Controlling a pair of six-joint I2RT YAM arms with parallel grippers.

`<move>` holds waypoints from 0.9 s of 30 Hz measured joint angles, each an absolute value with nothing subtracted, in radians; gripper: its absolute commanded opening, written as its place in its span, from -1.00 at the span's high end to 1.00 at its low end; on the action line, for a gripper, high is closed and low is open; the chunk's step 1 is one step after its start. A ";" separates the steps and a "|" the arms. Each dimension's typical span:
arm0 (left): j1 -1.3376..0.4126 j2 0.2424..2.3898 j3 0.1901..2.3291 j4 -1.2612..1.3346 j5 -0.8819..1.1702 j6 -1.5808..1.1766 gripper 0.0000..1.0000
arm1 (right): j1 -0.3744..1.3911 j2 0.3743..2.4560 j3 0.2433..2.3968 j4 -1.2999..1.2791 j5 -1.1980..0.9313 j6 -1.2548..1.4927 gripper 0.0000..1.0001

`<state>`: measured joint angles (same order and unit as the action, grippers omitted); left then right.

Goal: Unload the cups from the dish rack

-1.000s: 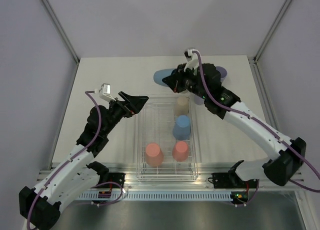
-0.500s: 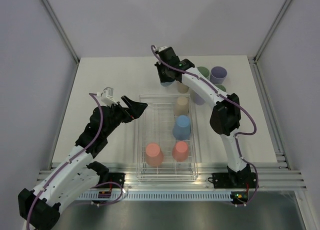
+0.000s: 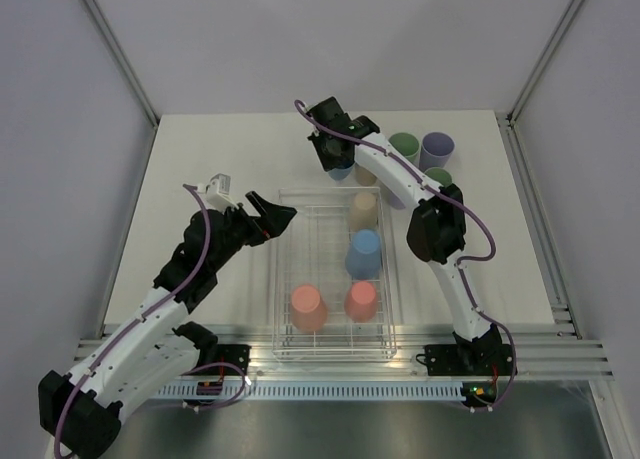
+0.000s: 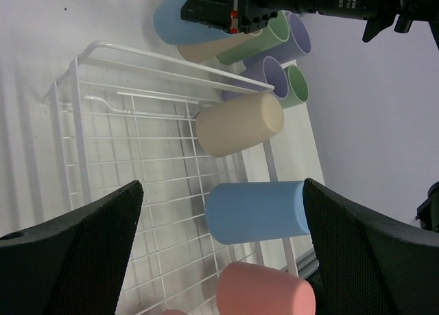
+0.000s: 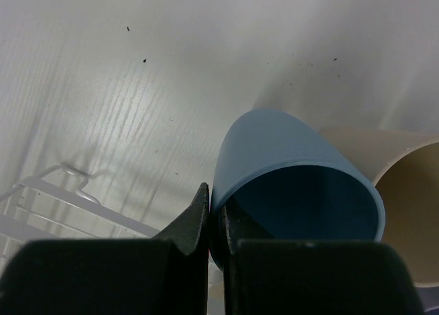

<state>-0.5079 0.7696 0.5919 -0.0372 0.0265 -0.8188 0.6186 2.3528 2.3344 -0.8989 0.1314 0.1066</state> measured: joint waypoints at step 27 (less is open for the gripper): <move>-0.509 0.853 0.665 -0.183 0.081 -0.742 -1.00 | 0.602 2.355 2.305 -0.837 0.091 0.091 -0.21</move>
<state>-0.5091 0.8532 0.6651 -0.1825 0.0811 -0.7418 0.6022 2.3547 2.3051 -0.8368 0.0914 0.0914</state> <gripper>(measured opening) 0.995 0.545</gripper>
